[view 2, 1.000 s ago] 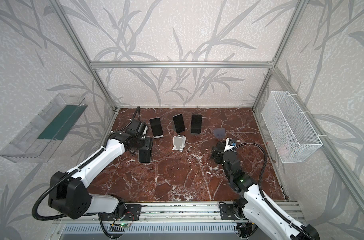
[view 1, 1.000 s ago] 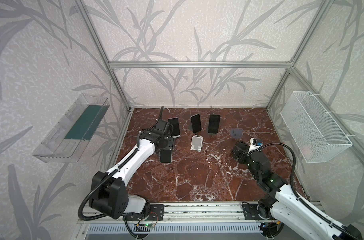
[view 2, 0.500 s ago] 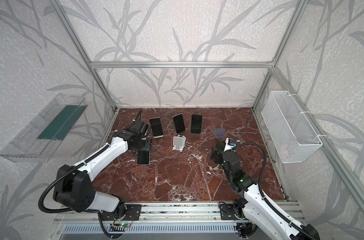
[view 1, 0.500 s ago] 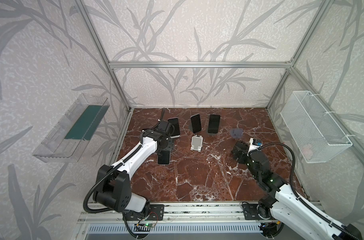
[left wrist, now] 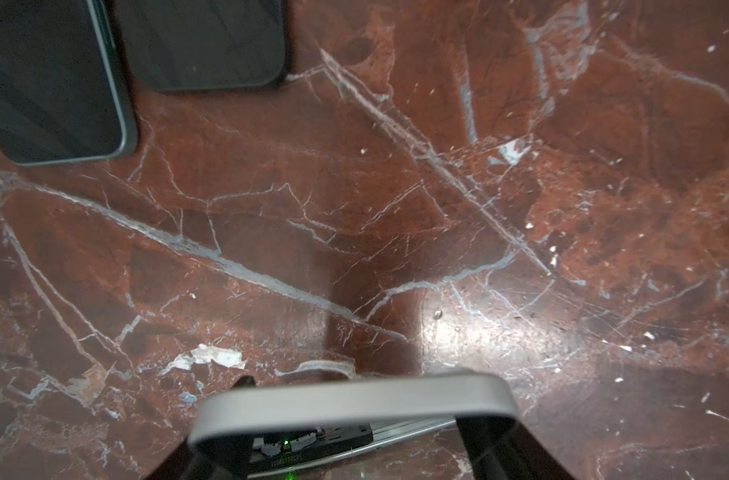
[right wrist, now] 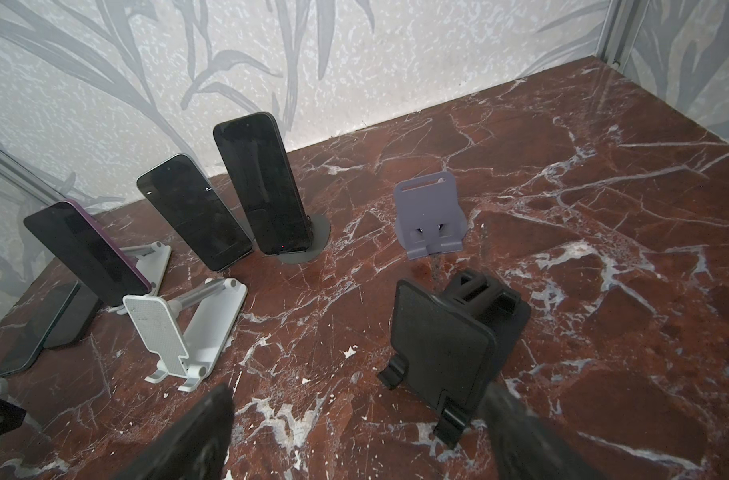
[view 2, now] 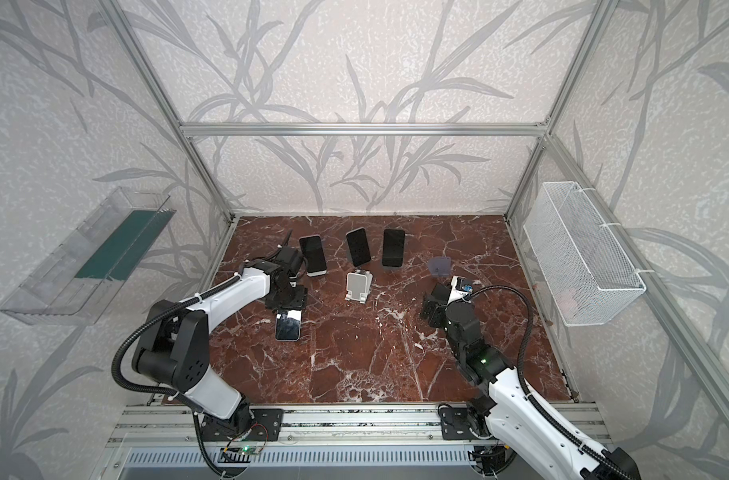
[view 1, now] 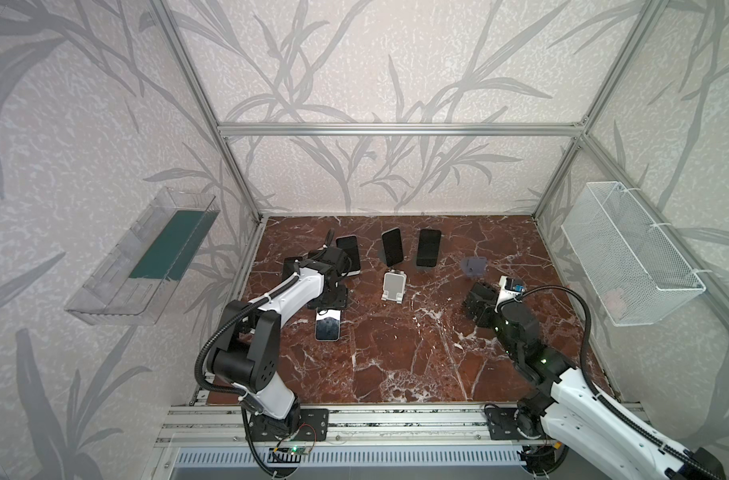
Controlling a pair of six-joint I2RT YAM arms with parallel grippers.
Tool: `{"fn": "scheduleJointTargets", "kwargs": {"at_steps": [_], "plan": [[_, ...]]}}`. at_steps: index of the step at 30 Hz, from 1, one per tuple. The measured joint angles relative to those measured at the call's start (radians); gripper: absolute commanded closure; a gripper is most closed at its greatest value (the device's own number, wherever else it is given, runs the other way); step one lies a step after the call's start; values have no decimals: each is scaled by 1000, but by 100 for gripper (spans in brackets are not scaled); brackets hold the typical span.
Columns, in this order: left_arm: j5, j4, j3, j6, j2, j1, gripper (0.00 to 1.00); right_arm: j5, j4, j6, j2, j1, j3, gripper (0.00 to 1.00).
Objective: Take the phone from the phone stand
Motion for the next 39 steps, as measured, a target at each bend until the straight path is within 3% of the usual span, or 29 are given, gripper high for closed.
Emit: {"fn": "scheduleJointTargets", "kwargs": {"at_steps": [18,39], "plan": [[31,-8,-10,-2,77,42,37,0,-1,2,-29,0,0,7],[75,-51,81,7,197,50,29,0,-1,6,-10,0,0,7]]}}
